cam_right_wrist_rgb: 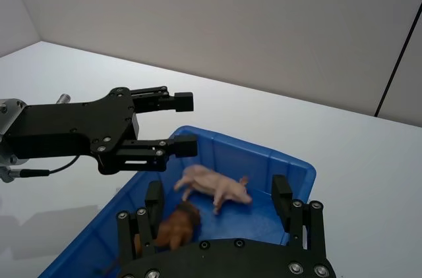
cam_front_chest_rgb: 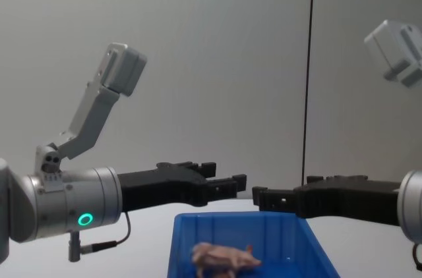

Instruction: Pick up the two dolls from the table and place them into the box.

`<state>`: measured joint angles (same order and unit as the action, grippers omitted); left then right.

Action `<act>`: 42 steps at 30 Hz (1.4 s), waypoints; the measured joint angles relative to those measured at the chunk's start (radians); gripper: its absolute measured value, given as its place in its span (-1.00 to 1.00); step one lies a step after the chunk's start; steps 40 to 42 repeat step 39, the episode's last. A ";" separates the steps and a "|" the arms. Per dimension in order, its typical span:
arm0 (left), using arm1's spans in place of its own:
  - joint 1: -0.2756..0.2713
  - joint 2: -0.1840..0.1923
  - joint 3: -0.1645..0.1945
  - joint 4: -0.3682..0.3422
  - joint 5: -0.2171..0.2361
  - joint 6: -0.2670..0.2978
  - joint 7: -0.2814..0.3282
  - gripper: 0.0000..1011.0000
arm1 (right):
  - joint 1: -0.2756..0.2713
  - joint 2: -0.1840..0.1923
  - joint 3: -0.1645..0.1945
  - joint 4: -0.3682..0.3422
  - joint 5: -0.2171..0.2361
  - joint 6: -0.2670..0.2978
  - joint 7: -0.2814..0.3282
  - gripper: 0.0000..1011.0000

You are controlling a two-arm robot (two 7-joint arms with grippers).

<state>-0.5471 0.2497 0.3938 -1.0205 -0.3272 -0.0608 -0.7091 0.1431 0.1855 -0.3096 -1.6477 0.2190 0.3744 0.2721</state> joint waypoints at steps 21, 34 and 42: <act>0.024 0.019 -0.001 -0.059 0.010 -0.022 0.045 0.98 | 0.000 0.000 0.000 0.000 0.000 0.000 0.000 0.98; 0.043 0.032 -0.007 -0.098 0.015 -0.035 0.077 0.98 | 0.000 0.000 0.000 0.000 0.000 0.000 0.000 0.98; 0.045 0.035 -0.008 -0.104 0.016 -0.037 0.082 0.98 | 0.000 0.000 0.000 0.000 0.000 0.000 0.000 0.98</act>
